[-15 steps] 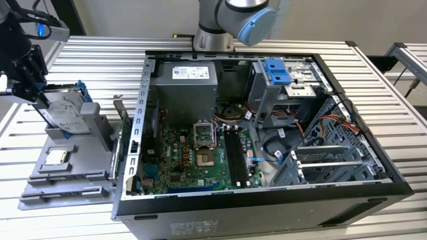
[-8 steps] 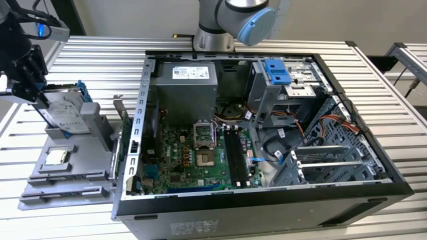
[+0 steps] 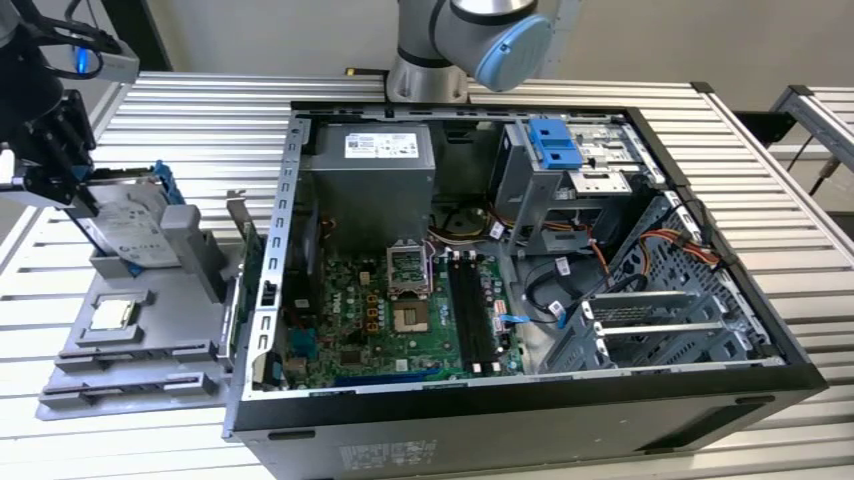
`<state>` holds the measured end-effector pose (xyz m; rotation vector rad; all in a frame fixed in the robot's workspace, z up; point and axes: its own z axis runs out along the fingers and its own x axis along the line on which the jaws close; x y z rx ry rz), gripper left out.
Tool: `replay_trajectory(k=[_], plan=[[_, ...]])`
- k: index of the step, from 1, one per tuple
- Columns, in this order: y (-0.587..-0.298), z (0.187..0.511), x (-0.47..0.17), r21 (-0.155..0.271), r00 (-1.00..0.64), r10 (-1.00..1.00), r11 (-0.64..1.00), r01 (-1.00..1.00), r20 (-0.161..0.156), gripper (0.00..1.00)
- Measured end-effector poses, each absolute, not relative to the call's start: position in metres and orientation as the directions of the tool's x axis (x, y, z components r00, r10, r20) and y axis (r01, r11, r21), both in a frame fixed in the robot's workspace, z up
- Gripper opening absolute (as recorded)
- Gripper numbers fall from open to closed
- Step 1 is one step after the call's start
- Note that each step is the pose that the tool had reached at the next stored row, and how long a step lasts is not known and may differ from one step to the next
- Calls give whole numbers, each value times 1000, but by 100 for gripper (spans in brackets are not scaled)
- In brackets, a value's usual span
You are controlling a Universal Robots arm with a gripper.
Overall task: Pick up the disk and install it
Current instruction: 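Pick up the disk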
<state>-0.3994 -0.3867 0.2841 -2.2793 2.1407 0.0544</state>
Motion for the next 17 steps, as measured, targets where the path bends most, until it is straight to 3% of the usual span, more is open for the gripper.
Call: replay_trajectory(k=[17], plan=[[-387, 284, -399, 14, 62, -997, -63, -998, -35, 0]])
